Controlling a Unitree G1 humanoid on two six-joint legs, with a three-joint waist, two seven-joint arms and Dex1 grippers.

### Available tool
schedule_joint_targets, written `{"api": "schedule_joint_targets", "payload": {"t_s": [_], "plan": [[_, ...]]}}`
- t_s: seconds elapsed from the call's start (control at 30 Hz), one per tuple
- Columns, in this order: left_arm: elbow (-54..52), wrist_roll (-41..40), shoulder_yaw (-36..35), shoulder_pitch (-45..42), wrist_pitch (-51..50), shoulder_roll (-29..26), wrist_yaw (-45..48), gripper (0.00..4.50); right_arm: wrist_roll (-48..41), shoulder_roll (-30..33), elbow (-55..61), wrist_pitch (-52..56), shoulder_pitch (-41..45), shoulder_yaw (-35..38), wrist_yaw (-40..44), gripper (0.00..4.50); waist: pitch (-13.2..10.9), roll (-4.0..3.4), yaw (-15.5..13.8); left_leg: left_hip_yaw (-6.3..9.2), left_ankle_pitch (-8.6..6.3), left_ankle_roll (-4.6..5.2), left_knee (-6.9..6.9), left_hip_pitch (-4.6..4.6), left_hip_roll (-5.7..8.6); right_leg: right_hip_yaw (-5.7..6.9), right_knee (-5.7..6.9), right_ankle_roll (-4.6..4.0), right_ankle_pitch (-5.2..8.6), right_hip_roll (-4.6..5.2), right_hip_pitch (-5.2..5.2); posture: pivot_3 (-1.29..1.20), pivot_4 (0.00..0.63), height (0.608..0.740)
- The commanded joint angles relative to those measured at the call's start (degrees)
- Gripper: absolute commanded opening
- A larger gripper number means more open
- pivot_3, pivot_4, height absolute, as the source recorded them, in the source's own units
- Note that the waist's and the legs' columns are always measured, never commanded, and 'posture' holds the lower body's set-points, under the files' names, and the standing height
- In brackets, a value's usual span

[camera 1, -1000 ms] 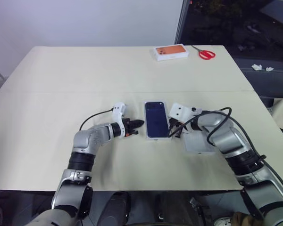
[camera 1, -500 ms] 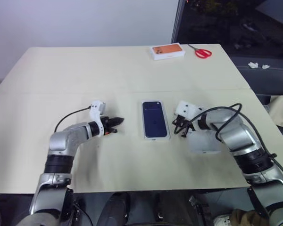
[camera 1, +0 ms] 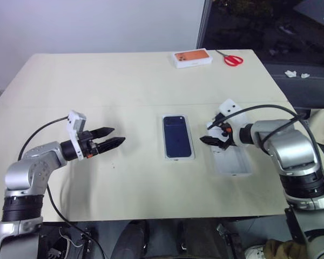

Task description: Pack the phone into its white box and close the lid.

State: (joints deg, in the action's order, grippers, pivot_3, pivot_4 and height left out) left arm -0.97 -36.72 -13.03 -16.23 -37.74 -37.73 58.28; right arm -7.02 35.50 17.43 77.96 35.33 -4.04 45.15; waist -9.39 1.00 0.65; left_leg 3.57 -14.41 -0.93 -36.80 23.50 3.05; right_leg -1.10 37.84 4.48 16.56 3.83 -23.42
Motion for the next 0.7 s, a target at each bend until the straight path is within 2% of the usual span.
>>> {"api": "schedule_joint_targets", "payload": {"t_s": [0.03, 0.13, 0.17, 0.33, 0.5, 0.7], "plan": [[-0.9, 0.2, -2.0, 0.1, 2.6, -1.2, 0.2, 4.50, -1.9, -2.5, 3.4, 12.4, 2.1, 4.7, -4.4, 4.48, 0.0, 0.00, -0.1, 0.00, 0.00, 0.00, 0.00, 0.00, 0.00, 0.00, 0.00, 0.00, 0.00, 0.00, 0.00, 0.00, 0.150, 0.740], [-0.7, -0.5, -1.7, -0.1, 2.3, -0.5, -0.8, 4.50, -6.3, -5.2, 0.5, 14.5, 1.9, 9.5, -8.5, 4.48, 0.0, -0.01, -0.1, 0.00, -0.02, 0.03, 0.00, 0.02, 0.02, 0.01, 0.00, 0.00, 0.00, 0.03, 0.00, 0.00, 0.150, 0.740], [-0.9, -0.5, -1.5, 0.0, 2.4, -0.1, -1.1, 4.50, -6.6, -3.1, 0.8, 14.5, 2.3, 7.3, -9.6, 4.48, 0.0, -0.02, -0.1, 0.00, -0.02, 0.04, 0.00, 0.02, 0.02, 0.02, 0.00, 0.00, 0.00, 0.03, 0.01, 0.00, 0.150, 0.740], [-1.8, -0.8, -0.6, 0.3, 2.3, 2.2, -2.9, 4.50, -16.9, 0.3, -1.8, 14.5, 4.4, 6.2, -17.1, 4.48, -0.1, -0.09, 0.1, -0.04, -0.03, 0.06, 0.02, 0.02, 0.03, 0.01, -0.01, 0.01, -0.01, 0.04, -0.02, 0.00, 0.150, 0.740], [-2.5, -1.7, -0.8, 0.1, 1.5, 3.7, -4.4, 4.50, -33.4, 3.7, -3.0, 14.5, 4.8, 5.2, -27.3, 4.48, -0.1, -0.10, 0.3, -0.05, -0.03, 0.07, 0.04, 0.02, 0.02, 0.01, 0.00, 0.01, -0.01, 0.02, -0.03, 0.00, 0.150, 0.740], [-3.2, -2.5, -1.2, 0.2, 1.0, 4.4, -6.2, 4.50, -57.6, 6.0, -7.3, 14.5, 3.4, 6.8, -47.2, 4.48, -0.1, -0.05, 0.1, -0.06, -0.03, 0.10, 0.00, 0.03, 0.02, 0.01, 0.00, 0.02, -0.01, 0.02, 0.01, 0.00, 0.150, 0.740]]}}
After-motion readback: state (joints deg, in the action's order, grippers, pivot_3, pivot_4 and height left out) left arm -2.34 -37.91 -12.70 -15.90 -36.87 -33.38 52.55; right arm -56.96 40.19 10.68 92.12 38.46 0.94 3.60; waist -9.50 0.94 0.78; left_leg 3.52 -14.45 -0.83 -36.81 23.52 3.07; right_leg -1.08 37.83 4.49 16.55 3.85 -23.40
